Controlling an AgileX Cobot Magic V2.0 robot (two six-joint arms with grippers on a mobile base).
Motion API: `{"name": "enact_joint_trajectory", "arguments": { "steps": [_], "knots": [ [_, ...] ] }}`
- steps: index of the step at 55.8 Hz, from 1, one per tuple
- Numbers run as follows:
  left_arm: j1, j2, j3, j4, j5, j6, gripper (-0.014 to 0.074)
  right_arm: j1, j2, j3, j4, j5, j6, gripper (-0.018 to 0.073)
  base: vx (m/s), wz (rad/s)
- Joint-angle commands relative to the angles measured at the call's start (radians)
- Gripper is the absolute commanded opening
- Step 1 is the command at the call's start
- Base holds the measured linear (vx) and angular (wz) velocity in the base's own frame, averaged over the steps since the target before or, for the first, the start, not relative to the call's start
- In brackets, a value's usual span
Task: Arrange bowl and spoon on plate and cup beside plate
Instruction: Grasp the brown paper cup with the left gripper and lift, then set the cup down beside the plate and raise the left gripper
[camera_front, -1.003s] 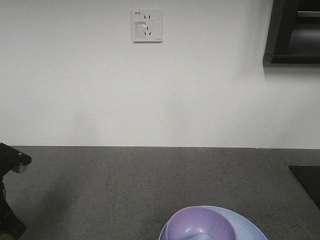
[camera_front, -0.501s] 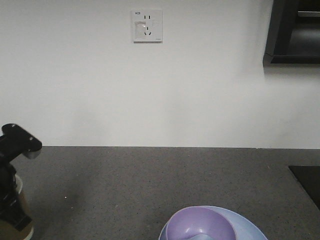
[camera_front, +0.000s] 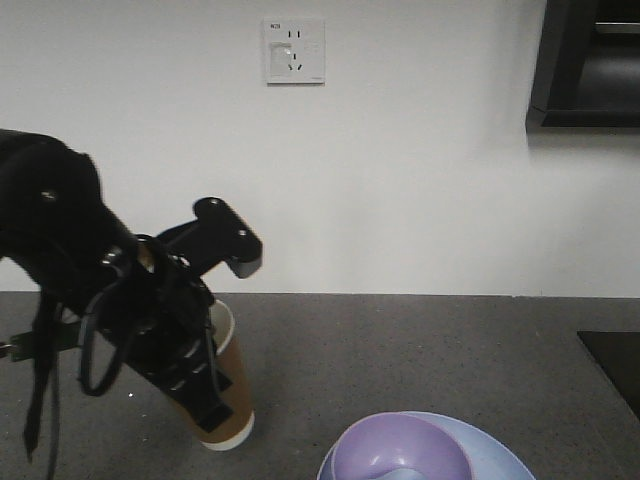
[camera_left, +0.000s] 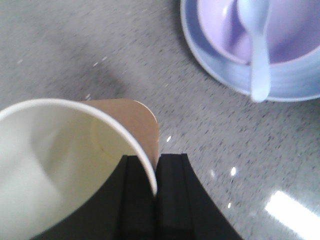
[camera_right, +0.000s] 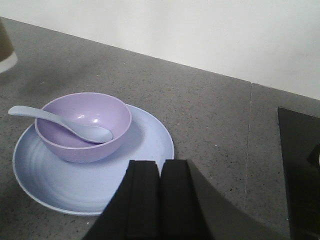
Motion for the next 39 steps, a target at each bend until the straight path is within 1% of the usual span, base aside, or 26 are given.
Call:
{"name": "enact_joint_trajectory", "arguments": {
  "steps": [1,8,15,39],
  "knots": [
    [-0.042,0.024,-0.081,-0.014,-0.030,-0.017,-0.0001,0.000,0.012,-0.027,-0.005,-0.076,0.002,-0.0008,0.00,0.00],
    [-0.069,0.097,-0.151,-0.013,0.013,-0.022,0.0000,0.000,0.012,-0.027,-0.005,-0.076,0.002,-0.0008,0.00,0.00],
    [-0.088,0.153,-0.191,-0.007,0.013,-0.034,0.0000,0.000,0.012,-0.027,-0.005,-0.075,0.002,-0.0008,0.00,0.00],
    [-0.088,0.196,-0.191,-0.006,0.013,-0.050,0.0001,0.000,0.012,-0.027,-0.005,-0.058,0.002,-0.0008,0.00,0.00]
  ]
}}
